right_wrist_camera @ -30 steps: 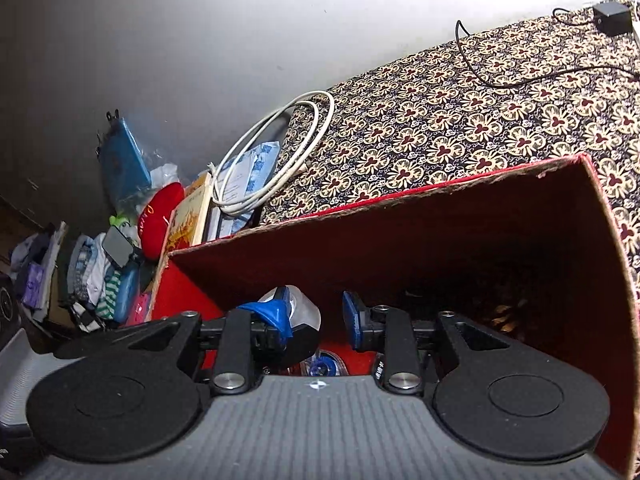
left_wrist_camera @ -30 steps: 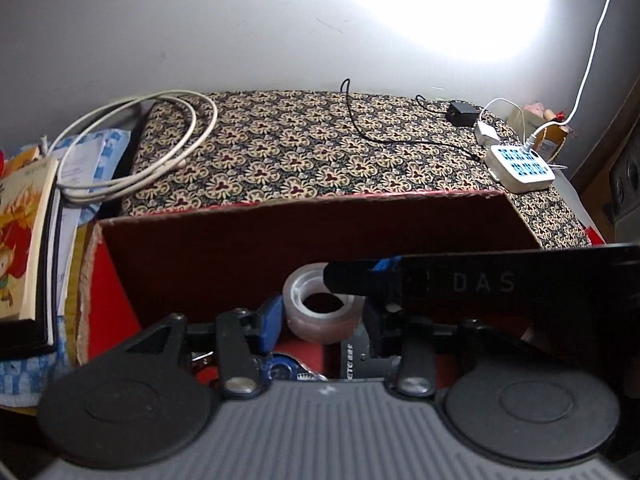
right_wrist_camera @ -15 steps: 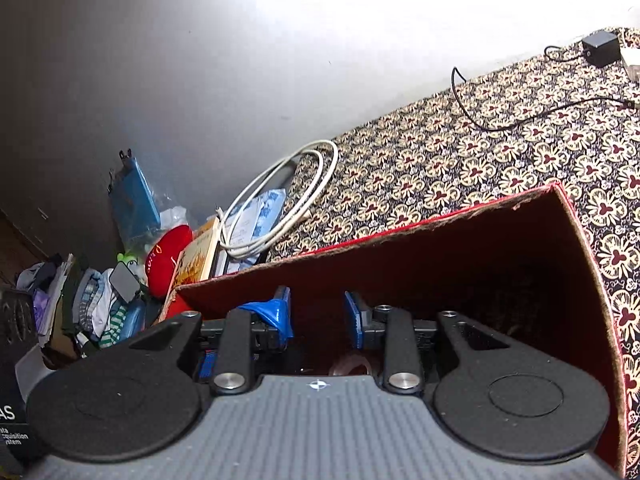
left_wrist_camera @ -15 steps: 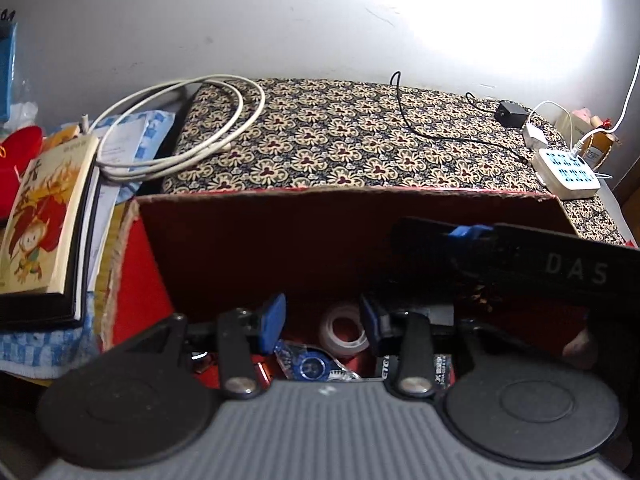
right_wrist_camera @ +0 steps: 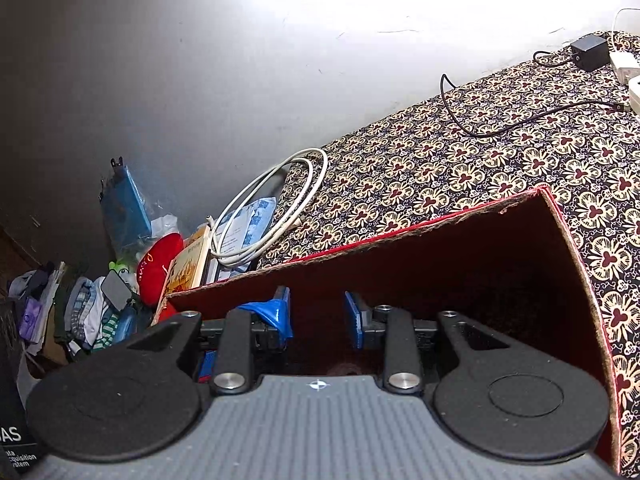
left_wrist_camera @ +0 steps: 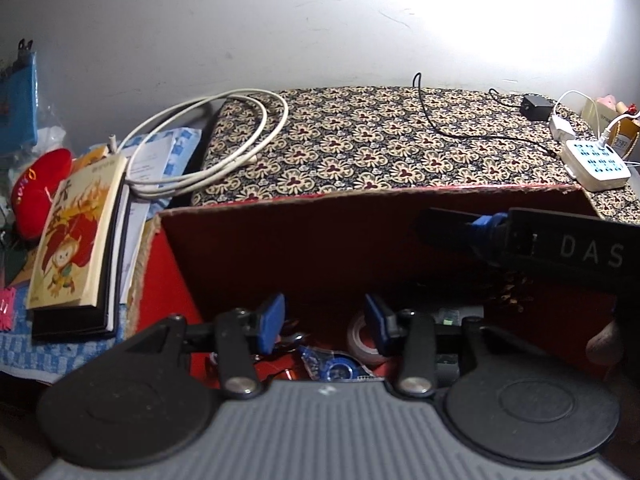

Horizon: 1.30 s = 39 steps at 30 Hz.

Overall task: Organize rigid objects
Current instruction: 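Open the right tool to release the tape roll in the box, then withdraw the open right tool up out of the red box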

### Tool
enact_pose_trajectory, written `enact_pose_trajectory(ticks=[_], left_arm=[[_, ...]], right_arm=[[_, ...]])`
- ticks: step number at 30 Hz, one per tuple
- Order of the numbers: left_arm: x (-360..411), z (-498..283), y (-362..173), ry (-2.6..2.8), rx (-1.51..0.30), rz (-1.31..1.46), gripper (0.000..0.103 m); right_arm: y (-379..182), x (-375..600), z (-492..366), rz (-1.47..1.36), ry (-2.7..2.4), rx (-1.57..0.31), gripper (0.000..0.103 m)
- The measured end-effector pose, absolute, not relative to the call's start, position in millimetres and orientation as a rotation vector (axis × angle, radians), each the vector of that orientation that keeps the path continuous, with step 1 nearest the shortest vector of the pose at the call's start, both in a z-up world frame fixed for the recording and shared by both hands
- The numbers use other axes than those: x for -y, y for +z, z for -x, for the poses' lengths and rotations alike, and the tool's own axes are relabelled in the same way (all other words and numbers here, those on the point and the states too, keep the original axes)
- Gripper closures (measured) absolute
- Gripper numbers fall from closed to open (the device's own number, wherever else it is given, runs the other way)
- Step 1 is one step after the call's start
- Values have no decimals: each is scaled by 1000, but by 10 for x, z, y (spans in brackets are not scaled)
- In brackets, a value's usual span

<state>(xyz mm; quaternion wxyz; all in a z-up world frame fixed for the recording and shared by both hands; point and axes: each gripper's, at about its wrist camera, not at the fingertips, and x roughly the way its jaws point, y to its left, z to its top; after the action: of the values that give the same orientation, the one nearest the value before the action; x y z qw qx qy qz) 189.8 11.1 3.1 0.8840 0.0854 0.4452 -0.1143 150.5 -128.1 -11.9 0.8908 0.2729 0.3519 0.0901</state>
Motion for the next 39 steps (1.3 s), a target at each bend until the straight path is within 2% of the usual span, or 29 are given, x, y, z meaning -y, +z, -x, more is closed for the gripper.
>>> enact_pose_trajectory(ticks=[12,39], left_arm=[[-70,-1933,-12,-173,-949,-221,51],[-57,-1960,-37,-105,-969,-243,51]], right_arm=[[-183,1322,-1554,-602,151,-787,90],[-194,1334,-1522,-593,39,-768,89]])
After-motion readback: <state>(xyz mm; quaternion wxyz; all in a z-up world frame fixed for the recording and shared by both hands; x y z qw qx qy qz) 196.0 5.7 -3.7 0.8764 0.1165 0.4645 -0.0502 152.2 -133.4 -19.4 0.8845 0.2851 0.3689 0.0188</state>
